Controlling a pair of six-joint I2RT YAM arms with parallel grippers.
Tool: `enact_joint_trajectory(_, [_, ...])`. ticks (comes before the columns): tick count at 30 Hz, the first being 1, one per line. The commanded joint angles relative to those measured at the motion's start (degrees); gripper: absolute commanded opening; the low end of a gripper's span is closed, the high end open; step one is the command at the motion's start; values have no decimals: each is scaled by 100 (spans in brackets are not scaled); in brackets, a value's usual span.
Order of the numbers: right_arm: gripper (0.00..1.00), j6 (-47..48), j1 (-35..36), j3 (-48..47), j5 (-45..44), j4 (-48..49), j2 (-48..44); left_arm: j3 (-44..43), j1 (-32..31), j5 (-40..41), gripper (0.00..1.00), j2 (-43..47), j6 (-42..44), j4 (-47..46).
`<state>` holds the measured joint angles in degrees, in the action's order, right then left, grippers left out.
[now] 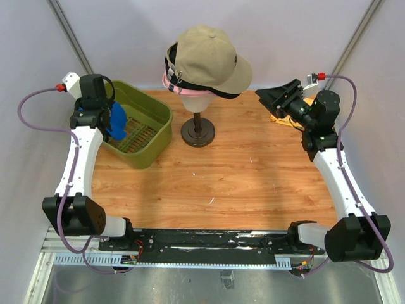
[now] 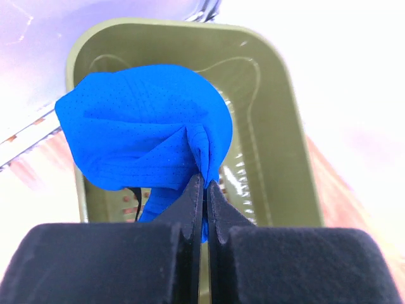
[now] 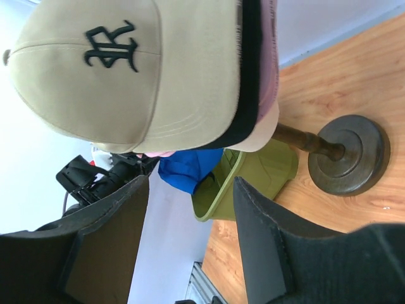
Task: Stack the hats
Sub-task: Pick up the hat from the bin.
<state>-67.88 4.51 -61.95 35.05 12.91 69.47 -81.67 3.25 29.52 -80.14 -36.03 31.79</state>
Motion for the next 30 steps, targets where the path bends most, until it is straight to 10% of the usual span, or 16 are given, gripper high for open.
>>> enact_joint_trajectory(1, [57,428,133,-390,-288,-210,-201,-164,-17,-245,0,301,-602,-455])
enact_joint_trajectory(30, [57,1605,1709,-2670,-456,-605,184,-982,-17,-3065,1,2055,-1544,-2263])
